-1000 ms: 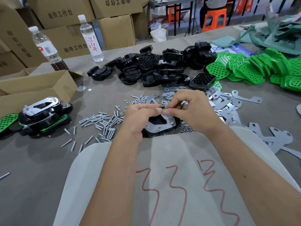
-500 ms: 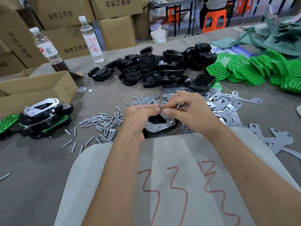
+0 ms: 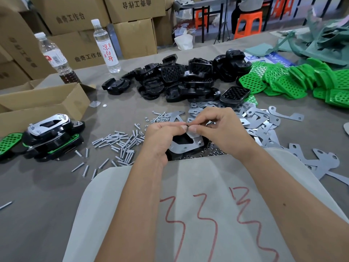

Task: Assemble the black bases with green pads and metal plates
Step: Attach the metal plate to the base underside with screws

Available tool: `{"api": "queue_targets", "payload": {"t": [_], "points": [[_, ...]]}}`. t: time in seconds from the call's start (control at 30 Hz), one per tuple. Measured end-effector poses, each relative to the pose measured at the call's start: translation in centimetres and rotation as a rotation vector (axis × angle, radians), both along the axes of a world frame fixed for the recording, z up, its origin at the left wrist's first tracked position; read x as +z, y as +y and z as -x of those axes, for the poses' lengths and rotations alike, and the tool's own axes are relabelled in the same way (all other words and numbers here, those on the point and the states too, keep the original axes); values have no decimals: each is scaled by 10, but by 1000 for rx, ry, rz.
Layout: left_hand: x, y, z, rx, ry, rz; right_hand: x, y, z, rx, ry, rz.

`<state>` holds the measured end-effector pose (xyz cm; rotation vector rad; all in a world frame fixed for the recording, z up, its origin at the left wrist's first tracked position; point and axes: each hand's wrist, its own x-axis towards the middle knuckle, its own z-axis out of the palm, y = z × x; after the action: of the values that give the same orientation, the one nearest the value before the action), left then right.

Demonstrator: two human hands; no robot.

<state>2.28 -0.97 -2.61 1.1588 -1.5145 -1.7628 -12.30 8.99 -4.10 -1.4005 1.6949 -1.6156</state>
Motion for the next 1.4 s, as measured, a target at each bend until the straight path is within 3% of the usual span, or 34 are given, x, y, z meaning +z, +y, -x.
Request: {"api": "queue_targets", "payload": {"t": [0.37, 0.87, 1.1, 1.4], "points": [[3, -1, -2, -16, 15, -28, 3, 2, 3, 76, 86, -14], [0, -2, -2, -19, 24, -30, 4, 1, -4, -97, 111, 42], [2, 0, -2, -10, 13, -47, 7, 4, 0, 16, 141, 7], [2, 1, -1, 2, 13, -21, 2, 2, -5, -79, 124, 29]]}}
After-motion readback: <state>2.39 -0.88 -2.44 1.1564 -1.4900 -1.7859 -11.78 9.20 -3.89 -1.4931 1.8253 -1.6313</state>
